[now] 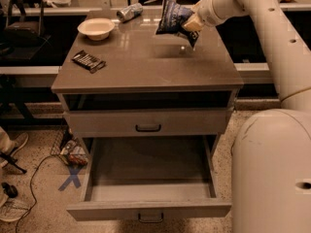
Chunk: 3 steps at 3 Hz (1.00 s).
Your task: Pick blue chip bag from middle drawer and place on counter
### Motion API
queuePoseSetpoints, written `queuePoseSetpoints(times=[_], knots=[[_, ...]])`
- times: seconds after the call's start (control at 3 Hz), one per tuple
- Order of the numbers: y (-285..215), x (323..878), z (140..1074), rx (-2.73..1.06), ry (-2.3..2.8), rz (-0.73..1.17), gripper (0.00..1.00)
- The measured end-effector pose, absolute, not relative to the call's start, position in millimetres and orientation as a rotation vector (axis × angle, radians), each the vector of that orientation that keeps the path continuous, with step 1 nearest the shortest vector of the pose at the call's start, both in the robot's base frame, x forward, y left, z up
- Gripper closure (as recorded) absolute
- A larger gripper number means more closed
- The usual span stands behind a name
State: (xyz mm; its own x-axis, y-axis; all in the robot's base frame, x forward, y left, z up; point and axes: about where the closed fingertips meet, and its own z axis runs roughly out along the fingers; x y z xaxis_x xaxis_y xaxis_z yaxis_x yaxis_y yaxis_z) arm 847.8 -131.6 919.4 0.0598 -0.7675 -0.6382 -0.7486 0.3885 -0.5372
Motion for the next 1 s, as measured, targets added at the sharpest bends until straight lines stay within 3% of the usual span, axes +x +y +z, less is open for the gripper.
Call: queuePoseSetpoints(times=[0.33,0.67,1.0], knots=[[-129.0,848.6,916.6,-1.356,1.678,-0.02,0.12],[-126.5,849.3,913.9,-1.36,1.679,-0.015,0.0],[-142.4,842.8,915.2,-1.336,1.693,-0.033,0.0]])
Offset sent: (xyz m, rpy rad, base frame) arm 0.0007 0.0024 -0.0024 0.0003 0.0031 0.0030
